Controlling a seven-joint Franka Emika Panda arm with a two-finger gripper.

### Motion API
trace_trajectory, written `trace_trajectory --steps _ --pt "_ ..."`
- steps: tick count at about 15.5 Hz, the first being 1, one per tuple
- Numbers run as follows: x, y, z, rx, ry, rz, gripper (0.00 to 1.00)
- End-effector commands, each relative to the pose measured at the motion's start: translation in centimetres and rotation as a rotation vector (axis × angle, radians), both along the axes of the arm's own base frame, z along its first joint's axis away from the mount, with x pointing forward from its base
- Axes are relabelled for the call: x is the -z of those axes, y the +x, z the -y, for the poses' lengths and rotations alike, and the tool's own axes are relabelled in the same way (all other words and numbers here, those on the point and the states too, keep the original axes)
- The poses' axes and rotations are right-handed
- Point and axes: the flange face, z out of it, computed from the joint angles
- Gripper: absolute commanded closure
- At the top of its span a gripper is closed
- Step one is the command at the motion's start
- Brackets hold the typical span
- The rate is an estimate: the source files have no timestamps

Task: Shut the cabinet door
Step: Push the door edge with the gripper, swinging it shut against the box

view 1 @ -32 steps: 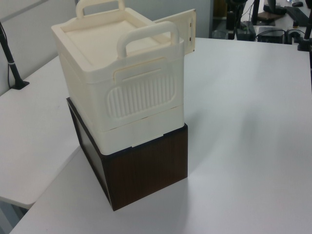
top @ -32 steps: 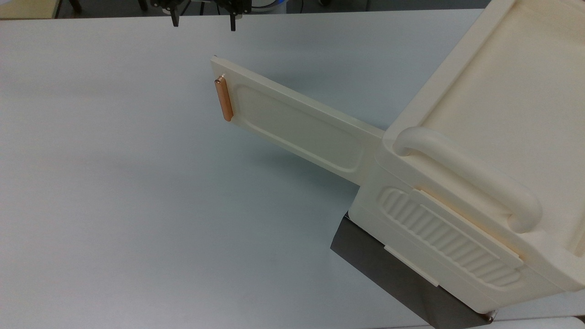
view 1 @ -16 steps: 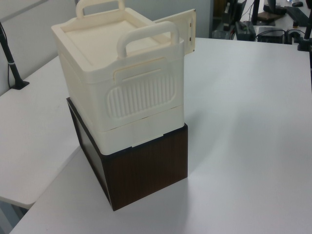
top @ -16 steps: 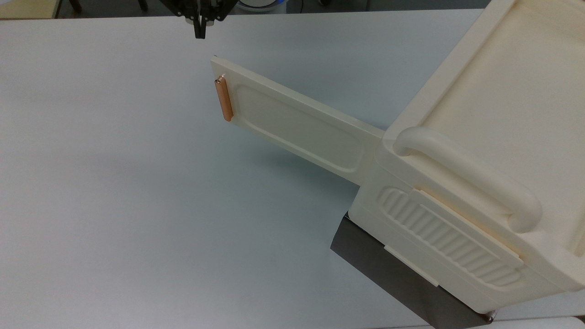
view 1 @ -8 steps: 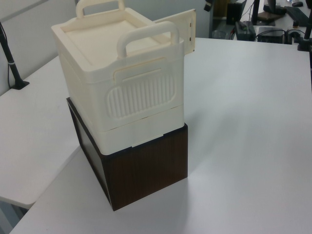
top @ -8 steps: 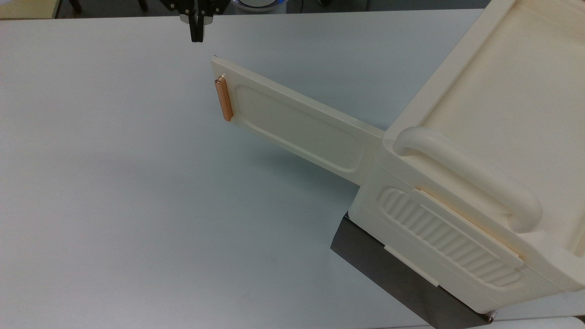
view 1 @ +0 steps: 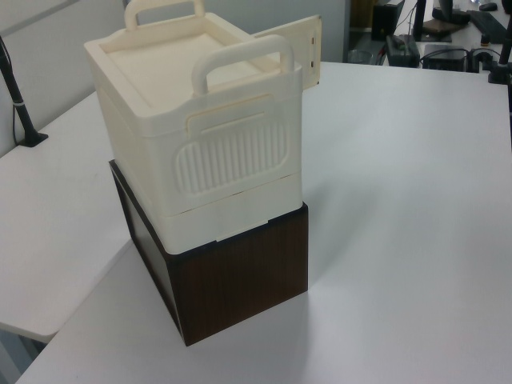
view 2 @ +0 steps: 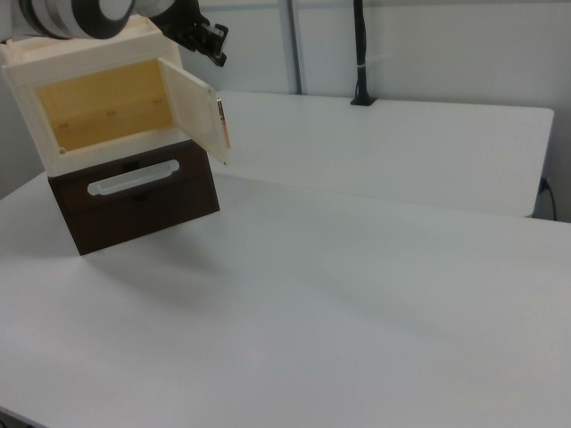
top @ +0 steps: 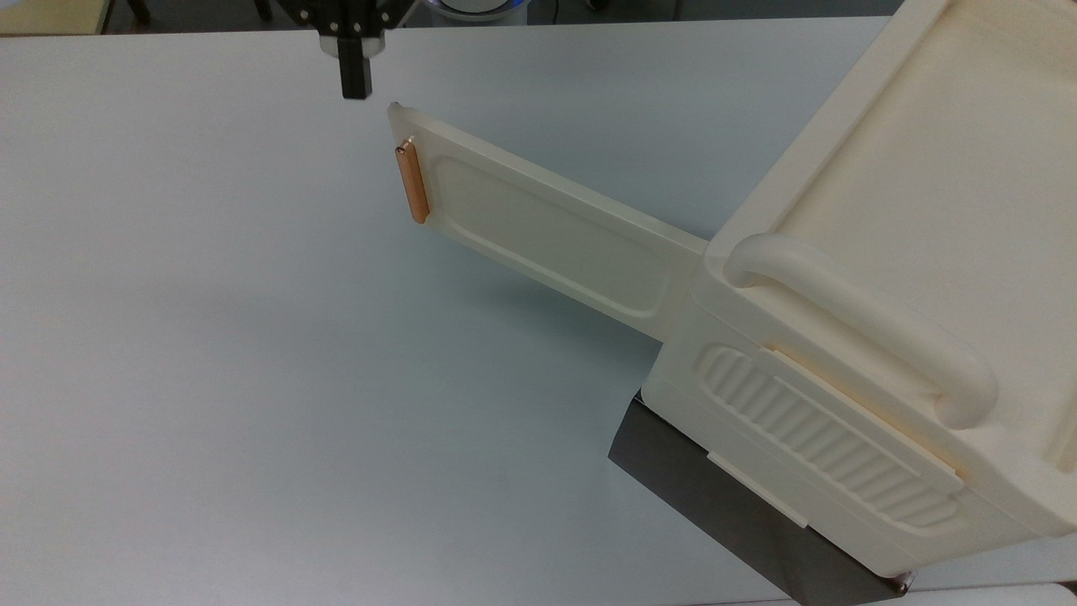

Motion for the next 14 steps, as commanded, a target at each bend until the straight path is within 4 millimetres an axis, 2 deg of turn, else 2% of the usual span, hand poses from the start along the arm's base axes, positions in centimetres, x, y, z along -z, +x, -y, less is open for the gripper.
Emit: trace_trajectory --steps 1,3,7,11,14 --pt "2.1 1.6 -2.3 0.010 0.042 0.000 1.00" --pt "2.7 2.0 -2.5 0.027 0.060 -0.009 1.00" --pt "1.8 1.8 -2.8 0.023 0.073 -0.015 1.00" --pt "2.7 0.6 -5.4 -0.027 0.050 -0.138 1.00" --pt "3.3 -0.4 -8.2 -0.073 0.041 -0.220 1.00"
